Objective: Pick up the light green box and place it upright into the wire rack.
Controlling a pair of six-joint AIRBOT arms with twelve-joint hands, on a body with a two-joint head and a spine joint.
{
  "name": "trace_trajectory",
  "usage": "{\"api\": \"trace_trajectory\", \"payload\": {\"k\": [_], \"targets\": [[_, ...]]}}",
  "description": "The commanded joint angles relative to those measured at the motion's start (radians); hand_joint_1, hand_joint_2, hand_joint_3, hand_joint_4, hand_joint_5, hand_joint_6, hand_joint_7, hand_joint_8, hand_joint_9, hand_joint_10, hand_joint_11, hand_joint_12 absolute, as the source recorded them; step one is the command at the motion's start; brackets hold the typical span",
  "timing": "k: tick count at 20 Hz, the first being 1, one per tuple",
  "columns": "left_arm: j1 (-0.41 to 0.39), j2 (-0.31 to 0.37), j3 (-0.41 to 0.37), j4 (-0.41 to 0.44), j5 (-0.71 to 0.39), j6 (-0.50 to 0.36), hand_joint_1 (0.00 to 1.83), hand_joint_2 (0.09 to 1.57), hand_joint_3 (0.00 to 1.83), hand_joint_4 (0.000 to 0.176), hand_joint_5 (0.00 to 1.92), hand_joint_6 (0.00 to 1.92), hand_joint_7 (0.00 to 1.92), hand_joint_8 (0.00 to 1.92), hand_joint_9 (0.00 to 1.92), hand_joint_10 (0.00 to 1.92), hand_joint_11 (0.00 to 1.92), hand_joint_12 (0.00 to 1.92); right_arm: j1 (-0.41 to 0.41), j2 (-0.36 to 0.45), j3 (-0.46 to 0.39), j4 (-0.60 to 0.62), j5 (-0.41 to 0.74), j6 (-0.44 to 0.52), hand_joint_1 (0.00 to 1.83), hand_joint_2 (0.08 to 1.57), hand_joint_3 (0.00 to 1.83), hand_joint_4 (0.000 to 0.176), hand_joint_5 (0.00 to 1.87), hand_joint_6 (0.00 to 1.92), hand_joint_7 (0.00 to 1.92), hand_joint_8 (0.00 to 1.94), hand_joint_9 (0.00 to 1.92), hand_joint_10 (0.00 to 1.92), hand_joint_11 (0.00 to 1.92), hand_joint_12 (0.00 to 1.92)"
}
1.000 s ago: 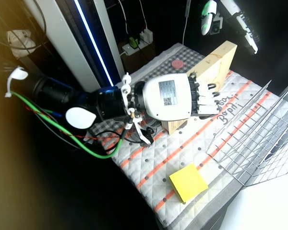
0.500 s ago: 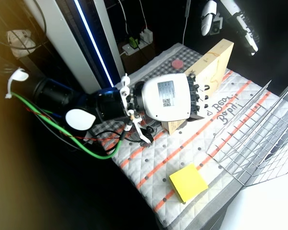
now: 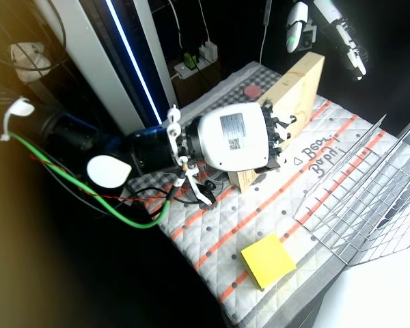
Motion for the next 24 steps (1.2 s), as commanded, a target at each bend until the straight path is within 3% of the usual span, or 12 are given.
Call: {"api": "trace_trajectory", "payload": {"k": [1,9,14,16,17,19,22,24], "targets": [[-0.012,0.000,0.006,0.001,-0.130,-0.004,0.26,1.08,0.00,0.176,0.03,0.01,0.00,0.00,0.02,0.00,0.00,0.39,0.024,0.011,0.001,0.044,0.111,0.011,1.09,1.25,0.00,0.000,0.75,1.32,1.32,0.04,1.51,0.02,1.18,0.89],[-0.016,0.000,0.007,0.001,-0.137,-0.004,0.26,1.07,0.00,0.176,0.12,0.01,0.06,0.00,0.06,0.01,0.00,0.64,0.171,0.039,0.010,-0.008,0.111,0.011,1.10,1.24,0.00,0.000,0.75,1.31,1.34,0.00,1.48,0.00,1.15,0.81],[-0.019,0.000,0.007,0.001,-0.138,-0.004,0.38,1.06,0.00,0.176,0.12,0.00,0.05,0.00,0.04,0.00,0.00,0.57,0.226,0.030,0.028,-0.025,0.102,0.011,1.11,1.22,0.00,0.000,0.79,1.25,1.40,0.01,1.52,0.01,1.14,0.88],[-0.019,0.000,0.007,0.001,-0.138,-0.004,0.37,1.06,0.00,0.176,0.16,0.01,0.07,0.00,0.06,0.00,0.00,0.62,0.250,0.025,0.045,-0.025,0.090,0.011,1.10,1.23,0.00,0.000,0.77,1.29,1.40,0.00,1.52,0.00,1.12,0.92],[-0.019,0.000,0.007,0.001,-0.138,-0.004,0.36,1.05,0.00,0.176,0.15,0.00,0.05,0.00,0.06,0.00,0.00,0.62,0.263,0.022,0.054,-0.025,0.087,0.011,1.10,1.24,0.00,0.000,0.76,1.30,1.36,0.00,1.50,0.00,1.23,0.80],[-0.020,-0.001,0.008,0.001,-0.138,-0.004,0.39,1.05,0.00,0.176,0.15,0.00,0.04,0.00,0.06,0.00,0.00,0.67,0.297,0.016,0.071,-0.025,0.080,0.011,1.09,1.26,0.00,0.000,0.73,1.35,1.34,0.00,1.48,0.00,1.21,0.76],[-0.026,-0.006,0.012,0.003,-0.133,-0.004,0.40,1.03,0.00,0.176,0.14,0.00,0.06,0.00,0.10,0.01,0.00,0.76,0.353,0.011,0.092,-0.027,0.060,0.001,1.08,1.26,0.00,0.000,0.72,1.36,1.32,0.01,1.44,0.01,1.09,0.84],[-0.034,-0.018,0.019,0.007,-0.122,-0.004,0.37,1.04,0.00,0.176,0.14,0.00,0.06,0.00,0.09,0.00,0.00,0.79,0.388,0.011,0.096,-0.027,0.017,-0.047,1.09,1.26,0.00,0.000,0.73,1.35,1.34,0.01,1.46,0.02,1.13,0.85]]}}
